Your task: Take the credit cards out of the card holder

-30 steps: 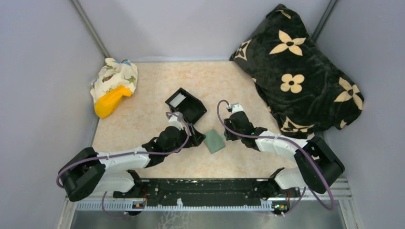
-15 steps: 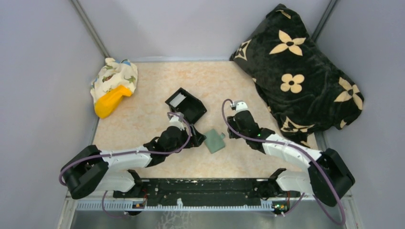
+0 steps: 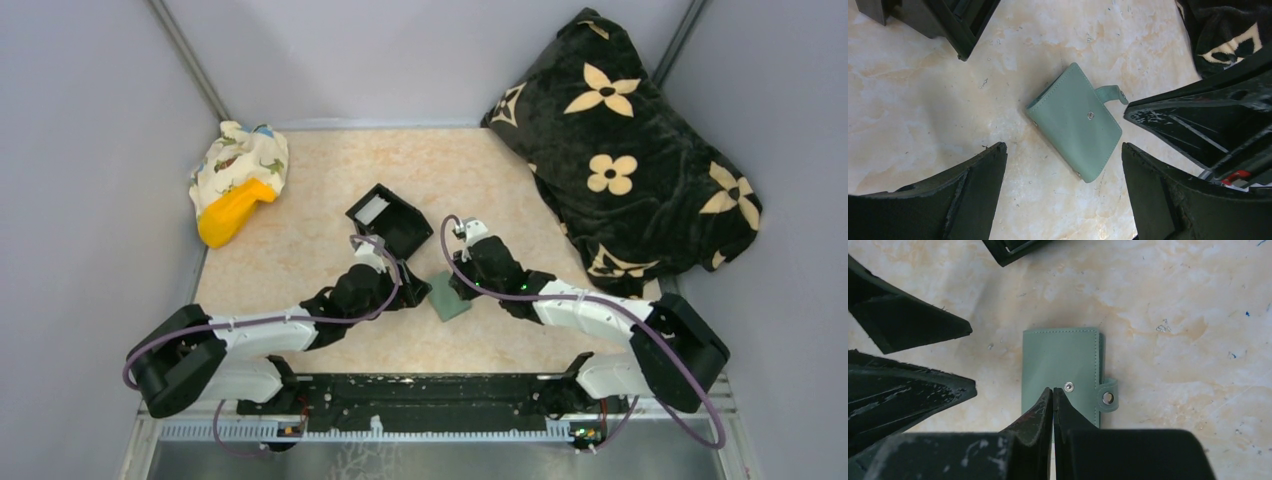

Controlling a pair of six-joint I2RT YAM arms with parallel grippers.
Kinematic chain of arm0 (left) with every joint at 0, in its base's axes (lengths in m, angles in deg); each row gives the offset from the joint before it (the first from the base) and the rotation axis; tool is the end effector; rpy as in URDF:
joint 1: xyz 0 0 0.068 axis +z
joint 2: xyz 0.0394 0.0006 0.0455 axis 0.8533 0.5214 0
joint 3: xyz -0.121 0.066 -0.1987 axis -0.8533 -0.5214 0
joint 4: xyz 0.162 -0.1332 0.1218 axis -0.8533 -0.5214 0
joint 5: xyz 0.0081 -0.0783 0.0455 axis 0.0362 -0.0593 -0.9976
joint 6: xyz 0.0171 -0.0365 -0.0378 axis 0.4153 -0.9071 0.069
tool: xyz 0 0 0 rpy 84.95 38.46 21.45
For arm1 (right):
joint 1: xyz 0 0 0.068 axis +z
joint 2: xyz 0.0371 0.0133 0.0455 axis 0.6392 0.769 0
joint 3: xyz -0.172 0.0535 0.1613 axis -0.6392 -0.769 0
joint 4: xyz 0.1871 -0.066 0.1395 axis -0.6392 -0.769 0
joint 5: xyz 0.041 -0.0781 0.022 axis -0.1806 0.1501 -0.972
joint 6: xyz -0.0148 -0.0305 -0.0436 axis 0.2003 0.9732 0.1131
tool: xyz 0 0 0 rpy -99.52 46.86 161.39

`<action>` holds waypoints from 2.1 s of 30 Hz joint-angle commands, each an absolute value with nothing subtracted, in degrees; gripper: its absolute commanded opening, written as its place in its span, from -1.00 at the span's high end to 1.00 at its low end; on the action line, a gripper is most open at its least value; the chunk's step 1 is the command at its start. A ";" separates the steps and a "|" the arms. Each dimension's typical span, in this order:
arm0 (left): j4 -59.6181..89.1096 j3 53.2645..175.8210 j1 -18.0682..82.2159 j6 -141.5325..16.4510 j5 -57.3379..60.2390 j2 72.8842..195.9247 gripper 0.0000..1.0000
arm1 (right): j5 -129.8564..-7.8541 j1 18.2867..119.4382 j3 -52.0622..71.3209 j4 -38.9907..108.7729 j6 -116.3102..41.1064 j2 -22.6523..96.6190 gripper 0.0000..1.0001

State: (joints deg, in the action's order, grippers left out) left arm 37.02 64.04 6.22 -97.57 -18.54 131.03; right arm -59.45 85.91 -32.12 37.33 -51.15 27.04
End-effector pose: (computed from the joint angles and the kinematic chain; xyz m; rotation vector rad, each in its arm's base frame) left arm 0.1512 -0.1835 0.1507 -0.0298 2.1298 -0.8683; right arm 0.1747 0.1805 0.1800 -0.4868 2.2045 0.6098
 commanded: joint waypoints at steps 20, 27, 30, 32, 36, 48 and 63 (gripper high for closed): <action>37.52 63.90 6.17 -96.14 -19.81 128.52 -0.80 | -58.39 79.90 -32.71 41.66 -53.28 36.34 1.00; 35.97 64.24 6.17 -95.87 -20.32 127.49 -0.80 | -59.66 79.90 -33.65 43.93 -52.85 39.98 0.96; 35.44 64.28 6.10 -95.75 -20.76 126.96 -0.80 | -60.95 79.90 -33.72 44.44 -52.76 39.96 0.96; 35.17 64.51 6.16 -95.62 -20.87 126.94 -0.80 | -62.96 79.90 -33.71 44.69 -53.20 39.09 0.96; 35.01 65.04 6.13 -95.43 -20.70 127.11 -0.80 | -65.07 80.20 -33.54 44.44 -53.48 36.44 0.95; 34.68 64.01 6.16 -95.69 -21.17 125.18 -0.80 | -66.63 84.20 -31.94 44.09 -54.07 35.28 0.94; 28.90 64.11 6.11 -94.38 -24.75 117.18 -0.81 | -69.81 88.25 -27.37 47.56 -55.66 36.00 0.94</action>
